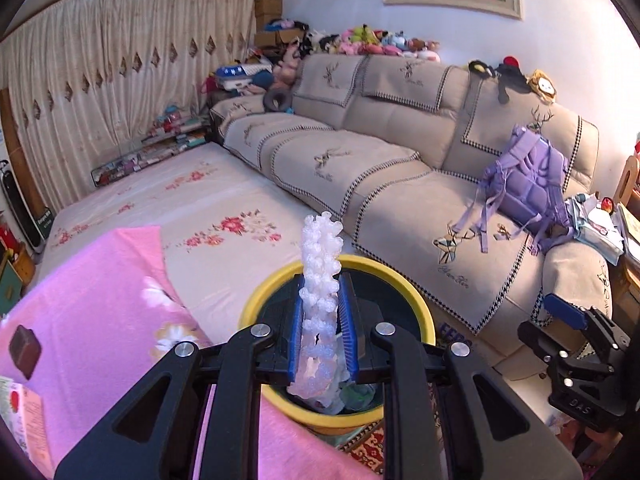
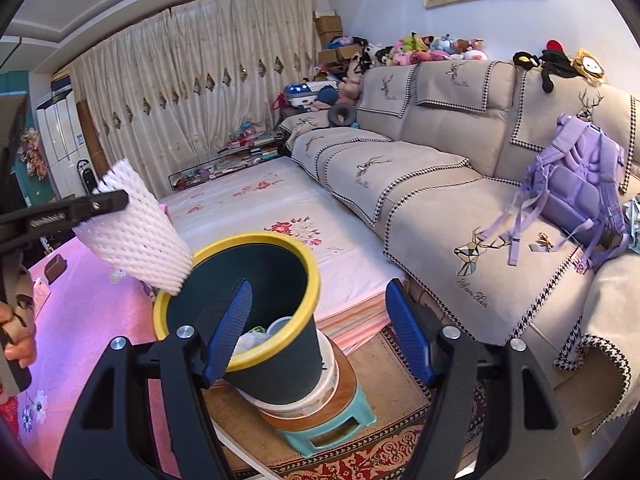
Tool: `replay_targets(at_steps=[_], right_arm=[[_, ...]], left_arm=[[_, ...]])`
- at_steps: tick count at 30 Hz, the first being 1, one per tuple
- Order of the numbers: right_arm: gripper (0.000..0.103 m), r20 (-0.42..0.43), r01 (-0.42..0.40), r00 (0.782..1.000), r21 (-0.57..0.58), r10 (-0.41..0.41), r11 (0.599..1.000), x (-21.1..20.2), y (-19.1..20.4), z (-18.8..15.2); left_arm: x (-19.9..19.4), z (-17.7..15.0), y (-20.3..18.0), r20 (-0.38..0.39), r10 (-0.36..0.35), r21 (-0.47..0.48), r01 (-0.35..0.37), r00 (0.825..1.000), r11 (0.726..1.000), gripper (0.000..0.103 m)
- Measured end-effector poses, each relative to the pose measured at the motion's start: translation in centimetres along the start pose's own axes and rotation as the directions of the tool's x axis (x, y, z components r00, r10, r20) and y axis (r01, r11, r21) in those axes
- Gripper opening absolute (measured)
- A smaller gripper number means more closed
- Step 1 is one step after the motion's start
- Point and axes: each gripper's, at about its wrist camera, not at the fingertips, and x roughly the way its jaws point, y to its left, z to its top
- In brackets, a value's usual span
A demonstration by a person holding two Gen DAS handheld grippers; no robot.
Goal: Collect trash
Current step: 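Carry the foam mesh with the left gripper over the bin and release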
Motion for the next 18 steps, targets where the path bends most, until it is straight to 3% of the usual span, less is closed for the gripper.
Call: replay_targets(at_steps=[5,12,18], right_arm=[[0.066,0.007,0.035,0.999,0.026,-0.036,0.999,-0.4,-0.7,0.3],[0.066,0.027,0.065,0.997,0.059,-0.067,0.996,-1.2,-1.5,0.7],[0.066,0.026,0.084,0.996,0.041,-0.085,0.996,-1.4,-0.6,1.0]], left_arm=[[5.3,0.0,-1.0,-0.082,-0.007,0.004,0.007,0.997,1.0,0.021],[9.0,-0.4,-3.2,-0.099,0.012,0.013,-0.011,0.995,1.0,0.08],[6.6,-1.2,-2.1,-0.071,0.033,-0.001,-0.034,0.997,0.999,0.091]])
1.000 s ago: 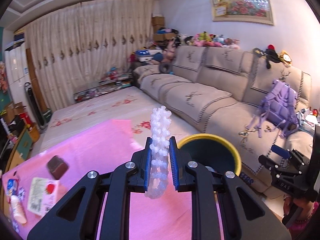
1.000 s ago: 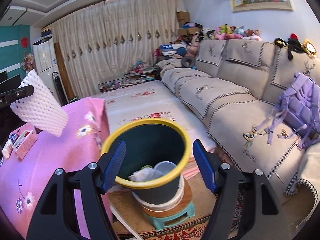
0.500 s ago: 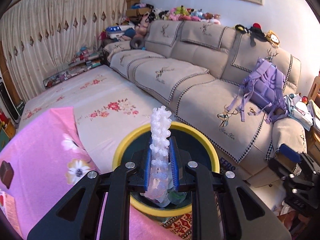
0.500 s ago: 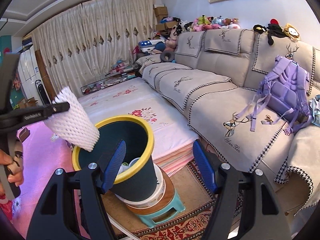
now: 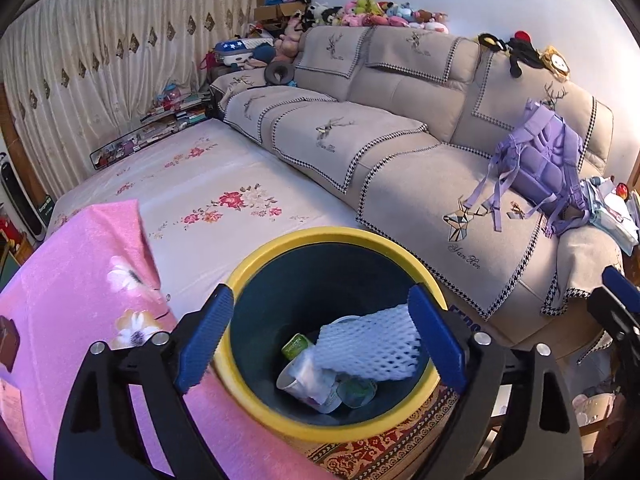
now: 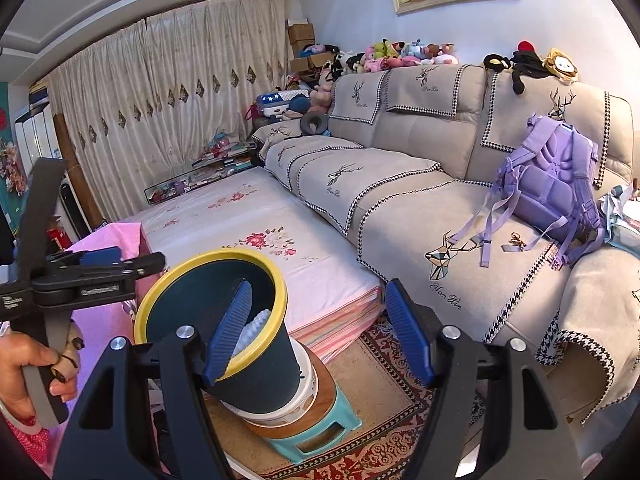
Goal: Collect trash
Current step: 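Carry the foam mesh with the left gripper over the bin and release, then reach the right gripper to the brown square plastic box and grasp it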
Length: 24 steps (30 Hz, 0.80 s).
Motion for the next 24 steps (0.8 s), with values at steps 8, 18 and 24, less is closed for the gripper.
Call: replay_targets(at_steps=[8,18,24], right_arm=[[0.066,-0.043,-0.06,0.997,-0.048,0.057,0.997,0.8,3.0,-0.5],[0.069,-0.071,-0.205,0.978,-0.161,0.196,0.965,0.3,10.4,-0.9],[0.069,-0.076,-0.314,0.95,-0.226,0.304,0.922,-0.6,15.9,-0.5]], left_arm=[[-9.2,-3.3,6.3,0.122,0.139,-0.106,-0.126,0.983,0.986,0.098],[-21.8,-12.9,16.0,0.176,0.429,-0.347,-0.352,0.886,0.869,0.098],[-27.5,-20.3,20.3,0.121,0.615,-0.434,-0.515,0.78,0.739,0.098]])
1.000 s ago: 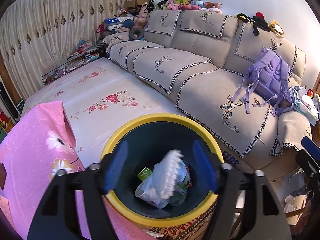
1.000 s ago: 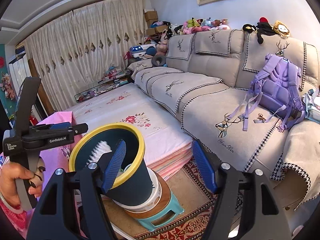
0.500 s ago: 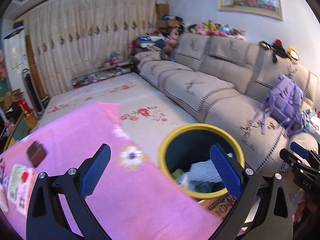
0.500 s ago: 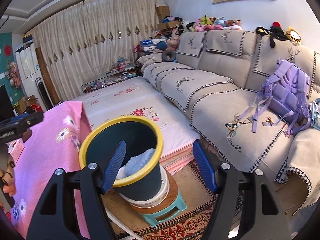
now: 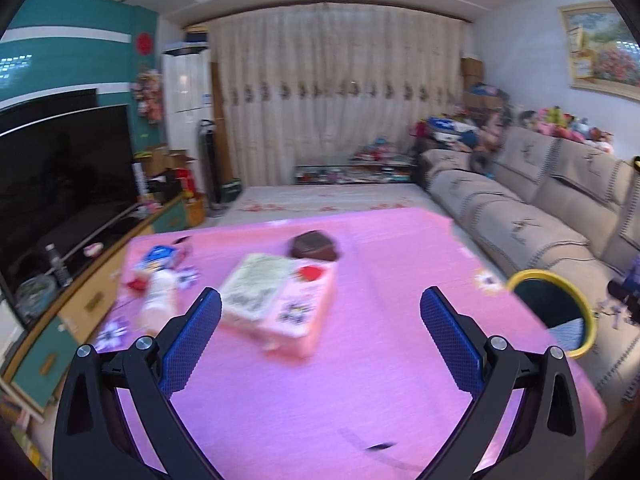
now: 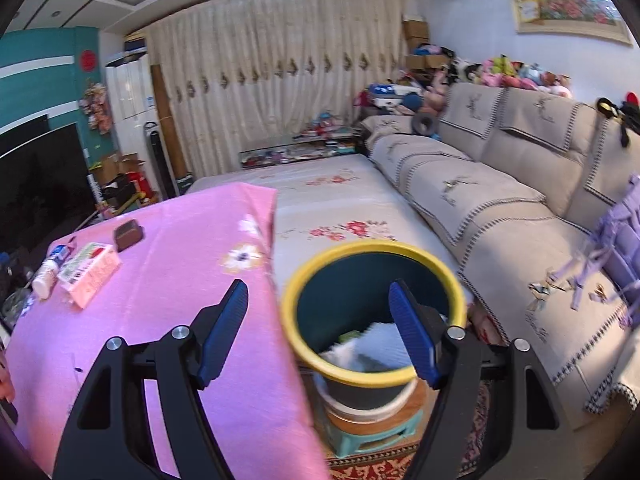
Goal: Collect trash
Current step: 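Reach the right gripper to the brown square plastic box and grasp it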
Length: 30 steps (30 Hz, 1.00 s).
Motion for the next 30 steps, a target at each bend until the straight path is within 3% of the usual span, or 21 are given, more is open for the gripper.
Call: replay_targets(at_steps=[6,11,14,20,26,30], right_arm=[[0.069,0.012,-0.106,0.994,-0.091,0.108,0.99,1.0,6.4,1.9],[0.069,-0.033,-0.199,0.98,-0.162,0.196,0.966,2.5,11.9,2.8],[0.069,-0.062,-0.234,0.972,-0.176,0.226,0.956,3.4,14.9,2.9],[0.07,-0.133,-0.311,0.948,-0.203,0.289,0.928,7.1,21.3,2.8],[0.07,-0.214,-0.39,0.912,-0.185,0.35,0.902,13.6,26.1,5.9],[0.07,-0.265,-0.409,0.899,-0.225,0.349,0.884,17.6,29.0,7.6]], left_arm=[[-0.1,-4.6,7.9,-0.064,0.119,-0.075,-0.124,0.991,0.989,0.098],[0.9,-7.0,12.4,-0.116,0.161,-0.14,-0.177,0.98,0.974,0.098],[0.8,-7.7,14.3,-0.105,0.156,-0.206,-0.175,0.982,0.963,0.098],[-0.1,-7.2,13.8,-0.065,0.188,-0.229,-0.198,0.98,0.953,0.098],[-0.6,-6.1,12.8,-0.033,0.209,-0.22,-0.211,0.977,0.952,0.098],[-1.1,-5.9,12.5,-0.016,0.223,-0.218,-0.221,0.975,0.95,0.098]])
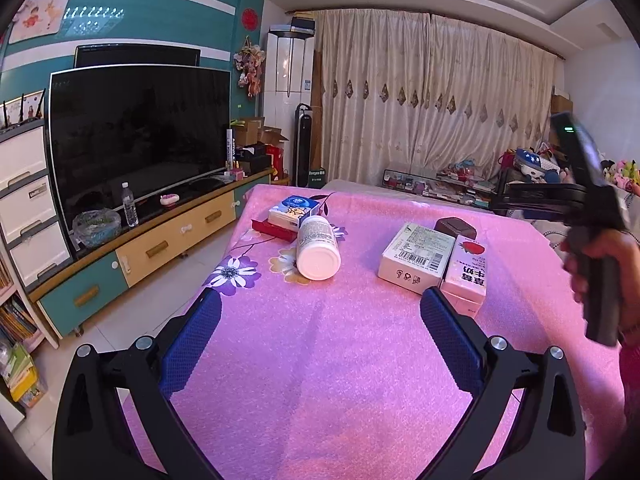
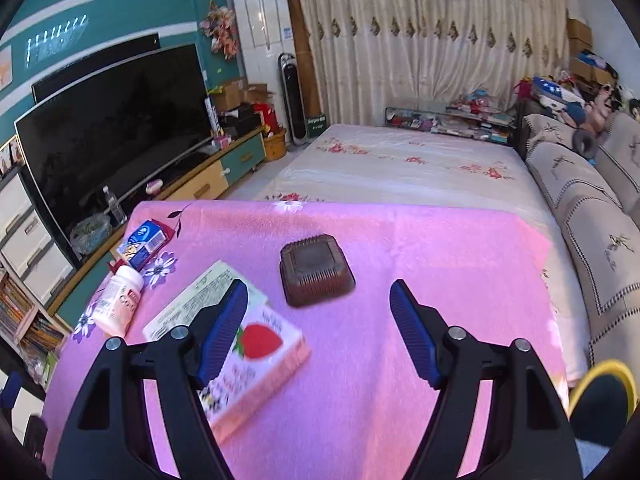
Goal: Collect trash
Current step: 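Reach the right gripper to the brown square plastic box and grasp it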
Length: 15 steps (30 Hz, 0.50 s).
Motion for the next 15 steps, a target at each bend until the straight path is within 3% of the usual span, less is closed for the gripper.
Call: replay_targets(at_steps=[7,15], right_arm=[[0.07,-0.132,0.018,0.991,-0.067,-0.027,0.998,6.9,0.4,2.5],[0.07,-0.196,0.038,0.979,-0.096,-0.057,0.995,11.4,0.9,3.1]], left_arm=[[0.0,0.0,0.0,-0.01,-0.007,0.001,0.007,1.0,1.0,0.098],[0.3,-0.1,0.3,-0.033,-0.024,-0.019,0.023,0.999,1.0,0.098]])
